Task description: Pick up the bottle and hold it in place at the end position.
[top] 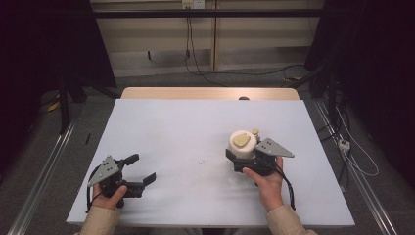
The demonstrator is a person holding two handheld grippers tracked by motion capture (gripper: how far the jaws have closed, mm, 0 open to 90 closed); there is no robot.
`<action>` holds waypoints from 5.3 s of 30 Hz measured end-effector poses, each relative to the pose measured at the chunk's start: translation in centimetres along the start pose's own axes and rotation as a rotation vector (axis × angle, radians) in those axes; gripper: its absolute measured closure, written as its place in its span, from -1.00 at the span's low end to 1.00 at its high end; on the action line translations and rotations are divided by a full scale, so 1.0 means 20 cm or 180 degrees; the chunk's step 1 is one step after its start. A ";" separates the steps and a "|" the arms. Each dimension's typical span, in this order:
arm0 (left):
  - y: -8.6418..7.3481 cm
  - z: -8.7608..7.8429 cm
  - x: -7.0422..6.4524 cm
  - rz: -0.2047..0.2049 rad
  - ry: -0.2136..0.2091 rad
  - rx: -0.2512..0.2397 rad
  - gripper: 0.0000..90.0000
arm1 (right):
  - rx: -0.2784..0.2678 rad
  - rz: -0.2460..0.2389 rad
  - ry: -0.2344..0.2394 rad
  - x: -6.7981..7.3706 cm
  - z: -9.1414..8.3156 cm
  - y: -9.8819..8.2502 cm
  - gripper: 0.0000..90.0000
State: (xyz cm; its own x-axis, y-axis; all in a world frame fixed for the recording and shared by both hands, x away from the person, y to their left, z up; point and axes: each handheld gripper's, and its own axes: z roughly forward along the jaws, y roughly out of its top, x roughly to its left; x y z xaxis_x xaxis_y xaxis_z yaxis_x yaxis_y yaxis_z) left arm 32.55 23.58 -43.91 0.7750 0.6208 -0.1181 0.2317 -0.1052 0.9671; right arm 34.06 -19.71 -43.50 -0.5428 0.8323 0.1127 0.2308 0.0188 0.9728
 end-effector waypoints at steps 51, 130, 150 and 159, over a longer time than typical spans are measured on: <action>-0.01 0.00 0.00 -0.0015 -0.0020 0.0005 -0.92 | 0.0029 -0.0038 0.0048 0.05 0.17 0.04 -0.85; -0.01 0.01 0.01 -0.0043 -0.0034 0.0015 -0.92 | 0.0031 -0.0078 0.0085 0.07 0.36 0.07 -0.85; -0.02 0.00 0.01 -0.0054 -0.0030 0.0012 -0.92 | 0.0057 -0.0107 0.0109 0.08 0.41 0.07 -0.85; -0.02 0.00 0.01 -0.0046 -0.0027 0.0020 -0.92 | 0.0044 -0.0092 0.0114 0.07 0.44 0.08 -0.85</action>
State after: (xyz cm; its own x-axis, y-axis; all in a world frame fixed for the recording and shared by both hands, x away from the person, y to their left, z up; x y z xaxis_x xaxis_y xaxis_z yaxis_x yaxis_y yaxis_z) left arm 32.66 23.66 -44.29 0.7765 0.6157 -0.1341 0.2467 -0.1012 0.9638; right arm 40.73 -13.70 -43.48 -0.5779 0.8109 0.0919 0.2255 0.0504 0.9729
